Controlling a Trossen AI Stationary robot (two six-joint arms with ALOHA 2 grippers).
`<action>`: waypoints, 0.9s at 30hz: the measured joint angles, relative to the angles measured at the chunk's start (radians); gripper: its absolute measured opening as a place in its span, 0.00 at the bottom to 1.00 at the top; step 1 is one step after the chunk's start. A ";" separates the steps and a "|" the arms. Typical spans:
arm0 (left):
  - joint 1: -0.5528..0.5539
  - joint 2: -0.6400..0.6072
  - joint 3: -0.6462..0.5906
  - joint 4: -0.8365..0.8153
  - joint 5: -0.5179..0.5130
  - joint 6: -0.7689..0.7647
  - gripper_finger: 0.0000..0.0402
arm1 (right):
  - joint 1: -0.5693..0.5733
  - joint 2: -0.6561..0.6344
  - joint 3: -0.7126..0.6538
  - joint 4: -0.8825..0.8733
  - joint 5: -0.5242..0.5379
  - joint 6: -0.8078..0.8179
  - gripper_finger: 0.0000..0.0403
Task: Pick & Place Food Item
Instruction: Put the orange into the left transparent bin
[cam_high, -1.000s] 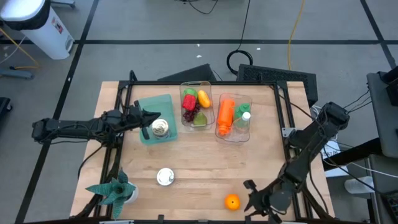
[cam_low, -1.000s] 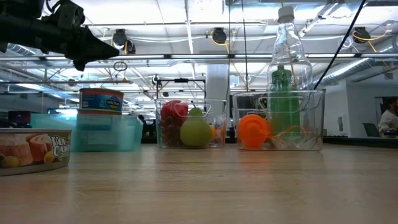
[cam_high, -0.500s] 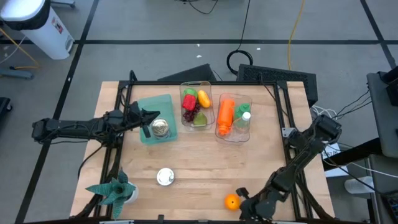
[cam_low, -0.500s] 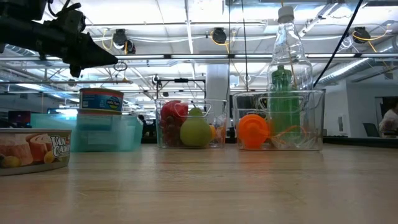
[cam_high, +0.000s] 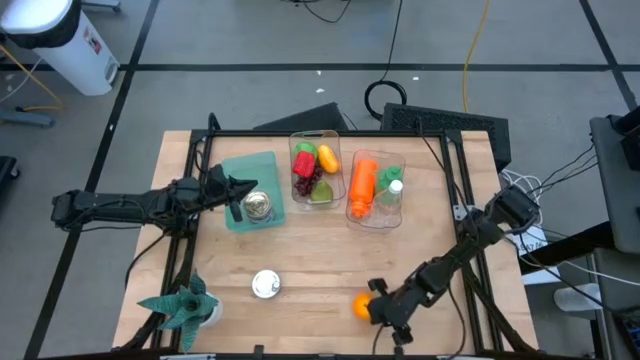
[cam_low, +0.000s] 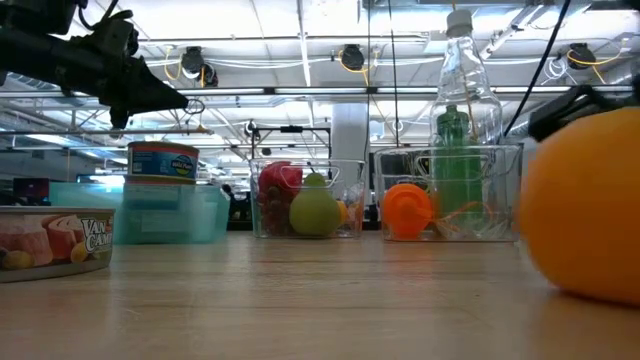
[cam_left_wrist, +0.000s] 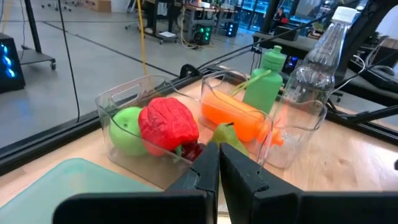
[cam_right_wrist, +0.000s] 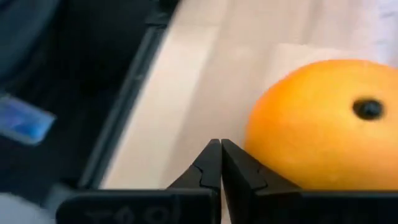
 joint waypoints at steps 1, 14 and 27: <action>-0.002 0.000 0.000 -0.001 0.000 0.000 0.05 | -0.009 0.000 -0.007 0.007 0.019 -0.005 0.00; -0.081 0.058 0.000 0.102 0.135 0.055 0.02 | -0.019 -0.083 -0.027 -0.028 0.376 -0.200 0.00; -0.289 0.534 0.354 0.164 0.054 0.110 0.00 | 0.097 -0.489 -0.371 0.144 0.598 -0.143 0.00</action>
